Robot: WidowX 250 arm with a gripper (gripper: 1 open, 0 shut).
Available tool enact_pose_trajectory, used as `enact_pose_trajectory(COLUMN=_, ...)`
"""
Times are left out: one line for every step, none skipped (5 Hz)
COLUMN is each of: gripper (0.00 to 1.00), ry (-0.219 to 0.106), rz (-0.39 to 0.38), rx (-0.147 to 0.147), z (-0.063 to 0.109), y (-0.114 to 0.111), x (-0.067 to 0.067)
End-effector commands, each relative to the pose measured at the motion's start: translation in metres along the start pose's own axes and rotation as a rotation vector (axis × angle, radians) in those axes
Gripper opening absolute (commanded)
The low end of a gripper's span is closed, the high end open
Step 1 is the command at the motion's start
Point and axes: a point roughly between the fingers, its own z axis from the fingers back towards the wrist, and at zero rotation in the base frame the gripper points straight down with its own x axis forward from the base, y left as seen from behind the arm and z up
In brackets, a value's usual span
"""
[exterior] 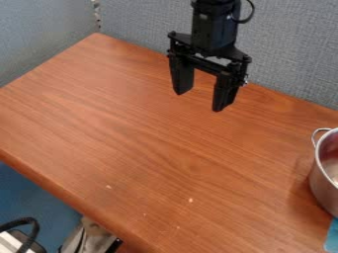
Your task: Put the red object in the metal pot
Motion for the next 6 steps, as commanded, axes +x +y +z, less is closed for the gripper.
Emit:
enact_pose_trajectory(gripper=1.0, ry=-0.085, rz=0.018, rx=-0.009, z=0.015, y=-0.005, x=-0.002)
enact_pose_trajectory(gripper=1.0, ry=-0.113, rz=0.028, rx=-0.02, z=0.016, y=-0.013, x=-0.002)
enact_pose_trajectory(gripper=1.0, ry=-0.141, rz=0.037, rx=-0.031, z=0.017, y=-0.02, x=-0.003)
enact_pose_trajectory(gripper=1.0, ry=-0.151, rz=0.059, rx=-0.056, z=0.004, y=-0.023, x=-0.01)
enact_pose_trajectory(gripper=1.0, ry=-0.161, rz=0.077, rx=-0.082, z=-0.008, y=-0.026, x=-0.017)
enact_pose_trajectory(gripper=1.0, ry=-0.204, rz=0.18, rx=-0.077, z=-0.014, y=-0.042, x=-0.003)
